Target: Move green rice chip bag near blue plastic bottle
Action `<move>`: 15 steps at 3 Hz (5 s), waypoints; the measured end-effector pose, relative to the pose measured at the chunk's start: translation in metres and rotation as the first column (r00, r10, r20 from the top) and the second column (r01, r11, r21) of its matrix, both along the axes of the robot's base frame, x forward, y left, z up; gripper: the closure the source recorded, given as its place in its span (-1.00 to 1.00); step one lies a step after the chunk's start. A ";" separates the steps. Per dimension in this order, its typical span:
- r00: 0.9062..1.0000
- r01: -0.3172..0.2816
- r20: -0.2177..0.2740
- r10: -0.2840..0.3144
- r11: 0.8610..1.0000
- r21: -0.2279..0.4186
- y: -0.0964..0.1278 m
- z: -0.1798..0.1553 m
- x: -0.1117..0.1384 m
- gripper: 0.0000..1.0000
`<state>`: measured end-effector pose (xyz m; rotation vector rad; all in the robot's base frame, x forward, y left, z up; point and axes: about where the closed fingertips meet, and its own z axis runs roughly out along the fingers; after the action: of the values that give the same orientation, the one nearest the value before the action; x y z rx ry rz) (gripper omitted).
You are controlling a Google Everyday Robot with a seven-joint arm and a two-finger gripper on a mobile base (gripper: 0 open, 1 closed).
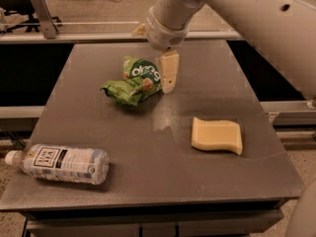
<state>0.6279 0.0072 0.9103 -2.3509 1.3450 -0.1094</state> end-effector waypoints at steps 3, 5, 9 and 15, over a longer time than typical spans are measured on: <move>0.993 0.029 -0.121 -0.015 0.993 0.118 0.036 -0.066 0.010 -0.17; 0.995 -0.001 -0.096 0.018 0.985 0.174 0.040 -0.033 0.012 0.76; 0.937 -0.327 0.160 0.310 0.940 0.099 0.154 0.024 -0.071 1.00; 0.905 -0.410 0.168 0.391 0.907 0.093 0.164 -0.026 -0.109 -0.77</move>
Offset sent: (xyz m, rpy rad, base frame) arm 0.0101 0.0577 -0.0855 0.2264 0.1625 0.0515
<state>0.5188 0.1714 0.8840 -2.4054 0.7539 -0.0678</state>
